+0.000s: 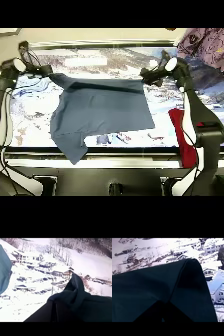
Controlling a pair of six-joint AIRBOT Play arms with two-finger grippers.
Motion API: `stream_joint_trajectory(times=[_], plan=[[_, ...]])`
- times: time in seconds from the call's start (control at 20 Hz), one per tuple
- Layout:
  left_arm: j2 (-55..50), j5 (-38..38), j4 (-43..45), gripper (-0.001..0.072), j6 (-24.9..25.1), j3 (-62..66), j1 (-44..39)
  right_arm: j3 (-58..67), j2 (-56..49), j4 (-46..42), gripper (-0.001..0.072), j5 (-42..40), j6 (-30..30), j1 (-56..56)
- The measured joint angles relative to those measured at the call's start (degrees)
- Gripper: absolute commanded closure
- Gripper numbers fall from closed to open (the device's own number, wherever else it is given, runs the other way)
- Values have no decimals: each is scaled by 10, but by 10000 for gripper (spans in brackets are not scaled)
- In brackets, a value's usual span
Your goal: Fold the clothes and pants, and hang the long-sleeved shirts on hangers.
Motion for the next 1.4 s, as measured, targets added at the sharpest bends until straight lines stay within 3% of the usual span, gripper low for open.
stream_joint_trajectory(times=[0.05,0.1,0.15,0.2,0.25,0.4,0.55,0.6,0.65,0.95,1.15,1.4], plan=[[-12,-2,-8,639,1,0,-2,0,-13,7,642,-7,0,0],[-20,-5,-19,626,2,0,-4,0,-23,14,551,-12,-2,0],[-25,-9,-32,466,2,0,-4,0,-29,19,422,-14,-2,0],[-27,-16,-44,213,2,1,-3,1,-31,25,332,-13,-2,-1],[-27,-25,-58,84,2,5,0,2,-29,30,320,-7,-6,-3],[-2,-77,-82,84,7,22,25,3,6,32,211,39,-54,-25],[48,-161,-97,92,31,16,70,2,58,14,210,121,-122,-74],[69,-181,-103,91,37,-2,87,-2,75,12,158,155,-148,-98],[96,-198,-108,92,40,-32,106,-13,90,20,44,184,-167,-122],[275,-217,-123,92,51,-303,189,-207,156,107,31,275,-247,-244],[331,-211,-122,91,53,-413,207,-327,166,139,33,260,-288,-255],[344,-210,-122,92,53,-450,209,-427,163,151,36,213,-329,-235]])
